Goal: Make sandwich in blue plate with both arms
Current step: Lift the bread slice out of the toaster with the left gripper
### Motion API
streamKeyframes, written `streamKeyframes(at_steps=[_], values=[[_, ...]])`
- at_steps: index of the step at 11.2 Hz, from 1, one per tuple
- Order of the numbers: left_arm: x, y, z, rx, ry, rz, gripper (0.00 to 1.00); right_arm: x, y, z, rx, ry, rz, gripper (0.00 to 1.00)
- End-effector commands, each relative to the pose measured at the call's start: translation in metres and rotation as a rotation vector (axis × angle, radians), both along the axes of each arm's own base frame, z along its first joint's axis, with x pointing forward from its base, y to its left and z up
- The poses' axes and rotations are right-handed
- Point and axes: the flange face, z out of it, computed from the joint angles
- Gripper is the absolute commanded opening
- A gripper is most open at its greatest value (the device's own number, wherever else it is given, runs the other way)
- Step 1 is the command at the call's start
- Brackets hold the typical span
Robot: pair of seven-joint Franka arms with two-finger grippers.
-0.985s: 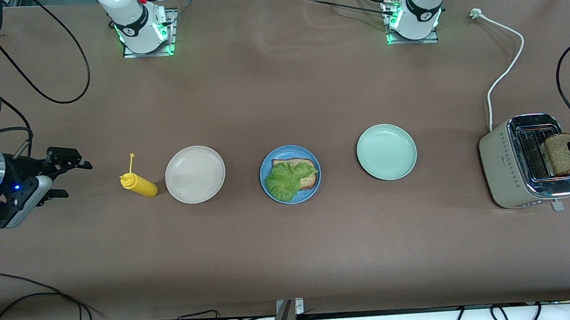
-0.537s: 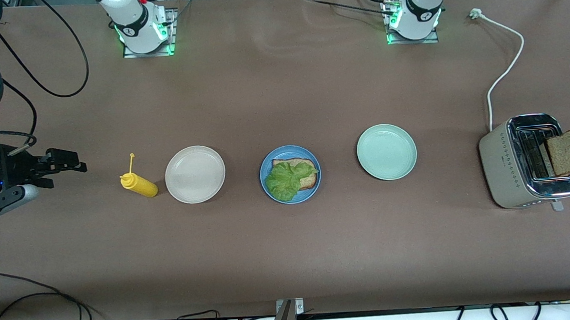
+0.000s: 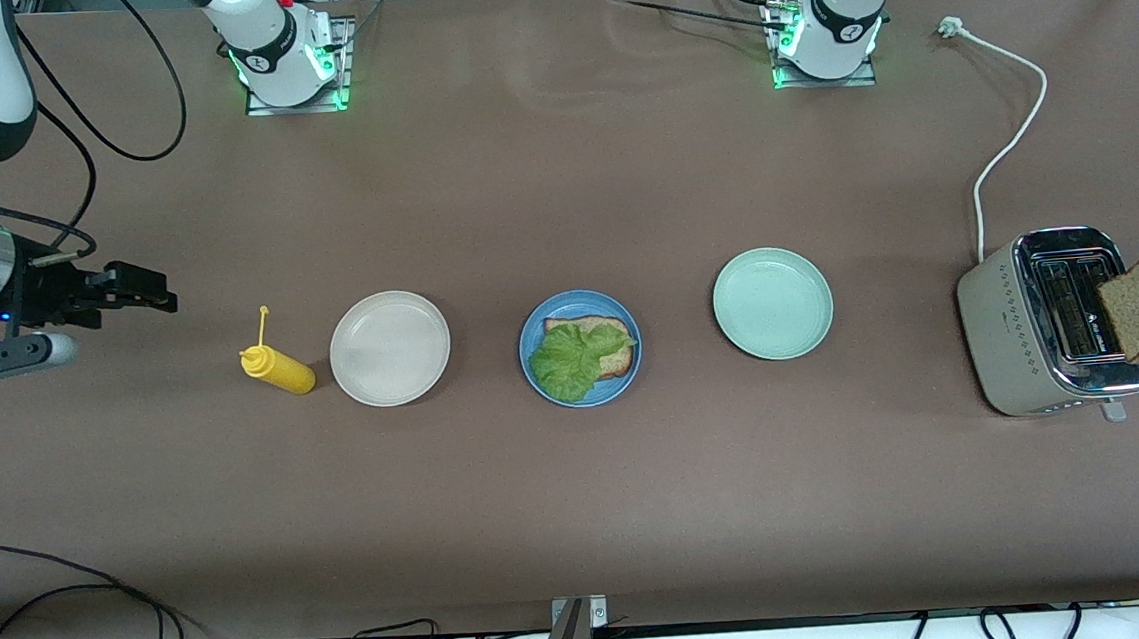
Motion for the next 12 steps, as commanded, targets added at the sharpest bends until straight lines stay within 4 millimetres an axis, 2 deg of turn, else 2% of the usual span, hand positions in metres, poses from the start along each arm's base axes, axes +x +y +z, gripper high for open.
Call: streamKeyframes(at_steps=[1,2,4,5,6,7,8,9,12], values=[[0.006,-0.04,0.016,-0.052,-0.019,-0.053,0.0,-0.031,-0.029,0.015,-0.017,-0.01,-0.003,1.0],[0.006,-0.052,0.022,-0.056,-0.017,-0.043,0.0,-0.037,-0.034,0.023,-0.016,-0.014,-0.013,1.0],[0.009,-0.087,0.032,-0.075,-0.013,-0.043,0.0,-0.047,-0.035,0.031,-0.015,-0.008,-0.033,1.0],[0.007,-0.103,0.038,-0.089,-0.011,-0.063,0.0,-0.048,-0.023,0.034,-0.028,-0.014,-0.062,1.0],[0.01,-0.124,0.041,-0.092,-0.012,-0.091,0.0,-0.049,-0.002,0.034,-0.041,-0.014,-0.076,1.0],[0.012,-0.135,0.04,-0.098,-0.008,-0.076,0.0,-0.048,0.002,0.035,-0.063,-0.023,-0.071,1.0],[0.015,-0.157,0.039,-0.106,-0.001,-0.063,0.0,-0.047,0.003,0.037,-0.08,-0.039,-0.064,1.0],[0.016,-0.168,0.037,-0.115,0.006,-0.048,0.0,-0.045,0.002,0.041,-0.095,-0.067,-0.05,1.0],[0.023,-0.225,0.024,-0.147,0.041,-0.044,0.0,-0.033,-0.002,0.05,-0.09,-0.177,-0.067,1.0]])
